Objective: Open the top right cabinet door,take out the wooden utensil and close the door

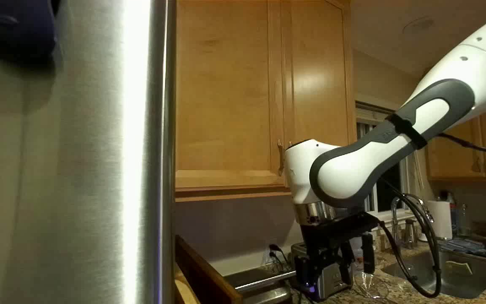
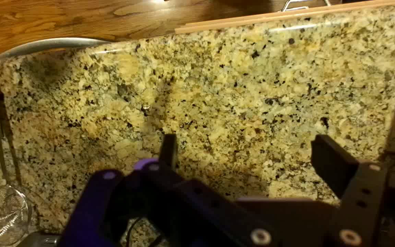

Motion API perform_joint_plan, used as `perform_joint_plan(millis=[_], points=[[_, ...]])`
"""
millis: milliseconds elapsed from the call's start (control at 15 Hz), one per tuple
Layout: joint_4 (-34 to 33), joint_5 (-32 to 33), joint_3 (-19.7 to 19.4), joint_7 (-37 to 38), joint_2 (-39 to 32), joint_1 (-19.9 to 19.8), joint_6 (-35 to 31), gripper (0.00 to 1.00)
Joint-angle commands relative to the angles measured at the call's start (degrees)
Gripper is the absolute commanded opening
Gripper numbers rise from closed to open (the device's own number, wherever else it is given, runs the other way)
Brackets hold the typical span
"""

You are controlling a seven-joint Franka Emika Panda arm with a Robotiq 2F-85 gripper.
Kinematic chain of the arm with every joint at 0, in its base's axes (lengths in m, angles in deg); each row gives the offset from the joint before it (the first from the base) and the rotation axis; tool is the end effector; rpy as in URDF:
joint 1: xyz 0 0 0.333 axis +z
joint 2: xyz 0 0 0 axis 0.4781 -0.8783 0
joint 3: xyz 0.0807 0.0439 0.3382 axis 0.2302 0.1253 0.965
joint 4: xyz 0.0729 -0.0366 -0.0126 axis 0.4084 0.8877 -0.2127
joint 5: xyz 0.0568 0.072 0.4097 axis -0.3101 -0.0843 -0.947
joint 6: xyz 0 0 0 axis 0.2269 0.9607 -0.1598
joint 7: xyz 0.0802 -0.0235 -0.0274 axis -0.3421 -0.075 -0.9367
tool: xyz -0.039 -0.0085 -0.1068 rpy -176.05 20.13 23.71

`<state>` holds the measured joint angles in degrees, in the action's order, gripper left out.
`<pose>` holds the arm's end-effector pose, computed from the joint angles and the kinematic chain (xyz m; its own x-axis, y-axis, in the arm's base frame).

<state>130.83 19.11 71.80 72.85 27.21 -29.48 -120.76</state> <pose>0.4549 0.1297 0.4054 0.9660 -0.2583 0.0080 -0.2546 -0.9459 0.2011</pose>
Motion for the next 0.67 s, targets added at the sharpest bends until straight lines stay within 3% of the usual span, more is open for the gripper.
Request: perform_joint_plan(millis=[0,600], points=[[-0.1,0.5,-2.2,0.4,-0.2,2.3,0.1,1.0],[0.6,0.2,-3.3,-0.4,0.7,2.5,-1.3,1.0]])
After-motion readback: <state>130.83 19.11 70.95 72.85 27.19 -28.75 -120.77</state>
